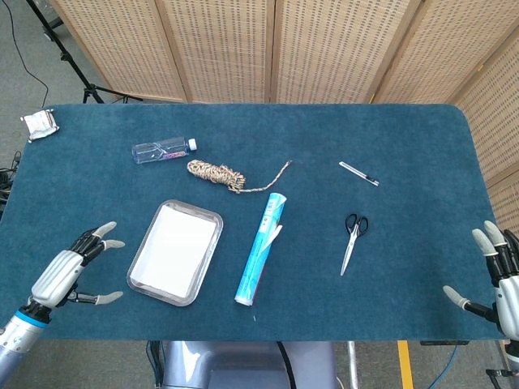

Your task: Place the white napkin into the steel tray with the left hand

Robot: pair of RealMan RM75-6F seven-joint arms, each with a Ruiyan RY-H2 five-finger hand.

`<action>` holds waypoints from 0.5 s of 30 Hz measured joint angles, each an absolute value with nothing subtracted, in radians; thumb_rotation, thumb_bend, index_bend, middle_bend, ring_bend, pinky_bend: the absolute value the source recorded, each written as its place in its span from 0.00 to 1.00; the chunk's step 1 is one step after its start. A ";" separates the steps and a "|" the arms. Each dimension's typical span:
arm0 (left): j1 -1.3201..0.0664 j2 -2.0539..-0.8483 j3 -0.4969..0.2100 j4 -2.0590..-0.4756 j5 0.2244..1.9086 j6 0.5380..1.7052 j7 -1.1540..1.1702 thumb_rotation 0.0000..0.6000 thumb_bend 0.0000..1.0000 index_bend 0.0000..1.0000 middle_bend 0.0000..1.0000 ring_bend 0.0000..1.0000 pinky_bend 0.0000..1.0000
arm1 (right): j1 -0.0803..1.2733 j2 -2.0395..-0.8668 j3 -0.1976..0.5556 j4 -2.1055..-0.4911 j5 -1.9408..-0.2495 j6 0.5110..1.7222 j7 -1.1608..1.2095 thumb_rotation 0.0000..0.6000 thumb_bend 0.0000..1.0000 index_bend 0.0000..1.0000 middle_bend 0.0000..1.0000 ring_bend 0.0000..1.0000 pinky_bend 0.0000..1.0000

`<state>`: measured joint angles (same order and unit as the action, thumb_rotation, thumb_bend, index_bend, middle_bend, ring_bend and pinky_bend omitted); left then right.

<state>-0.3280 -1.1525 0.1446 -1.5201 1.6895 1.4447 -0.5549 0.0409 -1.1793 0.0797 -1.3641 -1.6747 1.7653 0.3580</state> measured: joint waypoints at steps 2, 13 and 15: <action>-0.309 -1.173 0.141 -1.492 1.686 1.473 -0.574 0.64 0.07 0.23 0.03 0.02 0.08 | 0.042 -1.180 0.079 -1.365 -1.677 1.766 0.356 1.00 0.00 0.00 0.00 0.00 0.00; -0.200 -1.297 0.084 -1.353 1.682 1.670 -0.618 0.63 0.06 0.22 0.03 0.02 0.08 | 0.042 -1.188 0.070 -1.360 -1.706 1.787 0.355 1.00 0.00 0.00 0.00 0.00 0.00; -0.190 -1.315 0.073 -1.333 1.677 1.686 -0.624 0.63 0.06 0.22 0.03 0.02 0.08 | 0.042 -1.188 0.068 -1.360 -1.711 1.791 0.360 1.00 0.00 0.00 0.00 0.00 0.00</action>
